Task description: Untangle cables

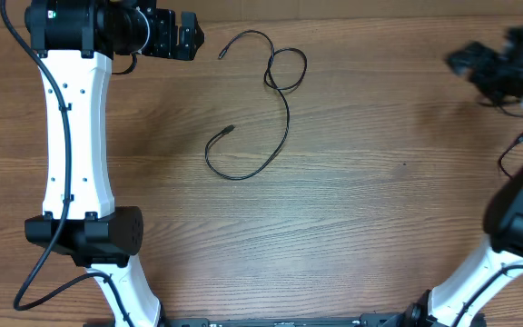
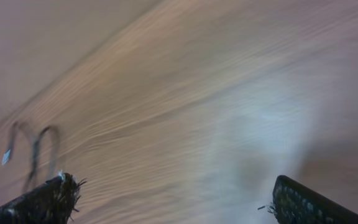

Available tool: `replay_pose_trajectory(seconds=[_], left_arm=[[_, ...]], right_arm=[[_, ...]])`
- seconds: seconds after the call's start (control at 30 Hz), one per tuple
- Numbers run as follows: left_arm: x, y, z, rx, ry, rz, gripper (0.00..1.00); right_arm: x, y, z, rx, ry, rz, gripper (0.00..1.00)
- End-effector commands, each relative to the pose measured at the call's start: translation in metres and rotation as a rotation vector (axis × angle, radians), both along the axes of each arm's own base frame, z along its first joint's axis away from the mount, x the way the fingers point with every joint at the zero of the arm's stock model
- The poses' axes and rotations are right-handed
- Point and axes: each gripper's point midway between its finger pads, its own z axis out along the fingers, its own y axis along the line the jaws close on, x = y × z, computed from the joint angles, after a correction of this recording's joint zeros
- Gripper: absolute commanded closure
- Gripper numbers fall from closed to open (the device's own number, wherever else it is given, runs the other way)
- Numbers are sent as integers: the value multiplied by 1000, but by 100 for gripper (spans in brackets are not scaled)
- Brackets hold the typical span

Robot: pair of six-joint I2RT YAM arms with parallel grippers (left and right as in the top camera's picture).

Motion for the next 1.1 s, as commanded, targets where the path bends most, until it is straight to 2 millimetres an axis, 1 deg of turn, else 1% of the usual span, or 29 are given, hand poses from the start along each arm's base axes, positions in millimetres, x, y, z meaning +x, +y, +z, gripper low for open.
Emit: replay_pose_trajectory(seconds=[0.0, 0.1, 0.13, 0.23, 0.33, 0.37, 0.4, 0.47, 0.53, 0.57, 0.6, 0.63, 0.67, 0.73, 0.77, 0.8, 0.83, 0.93, 1.0, 1.07], left_arm=[[4, -1, -1, -14, -3, -3, 0], [5, -1, -1, -14, -6, -3, 0], [5, -1, -1, -13, -7, -3, 0], [6, -1, 0, -13, -14, -4, 0], [7, -1, 1, -9, -19, -9, 0], [7, -1, 0, -9, -18, -9, 0], [7, -1, 0, -8, -18, -11, 0], [6, -1, 0, 2, -21, -23, 0], [5, -1, -1, 11, -22, -35, 0], [5, -1, -1, 14, -21, -40, 0], [4, 0, -2, 17, -20, -43, 0], [4, -1, -2, 18, -20, -46, 0], [4, 0, -2, 21, -20, -48, 0], [4, 0, -2, 22, -20, -51, 0], [4, 0, -3, 22, -20, -51, 0], [4, 0, -3, 22, -18, -51, 0], [4, -1, -4, 22, -16, -51, 0], [8, -1, -11, 22, -5, -51, 0], [15, -1, -21, 19, 11, -53, 0], [23, -4, -36, 7, 39, -58, 0]], right_arm=[[24, 90, -15, -30, 11, 116, 0], [31, 157, -27, -54, -3, 230, 0], [32, 185, -33, -61, -5, 273, 0], [30, 238, -47, -77, 5, 311, 0], [21, 281, -65, -94, 32, 344, 1], [17, 291, -70, -98, 44, 357, 2], [11, 301, -78, -108, 62, 372, 5], [3, 312, -89, -127, 90, 391, 21], [-4, 319, -98, -139, 120, 406, 37], [-7, 320, -101, -141, 131, 410, 58], [-10, 322, -104, -143, 143, 415, 73], [-12, 322, -107, -144, 154, 417, 76], [-14, 322, -110, -146, 165, 419, 75], [-18, 320, -119, -148, 188, 420, 71], [-20, 320, -123, -148, 197, 419, 70], [-22, 319, -127, -148, 208, 419, 76], [-25, 318, -131, -149, 220, 419, 96], [-33, 320, -134, -138, 250, 428, 96], [-36, 323, -134, -120, 259, 442, 96], [-37, 326, -133, -109, 260, 450, 96]])
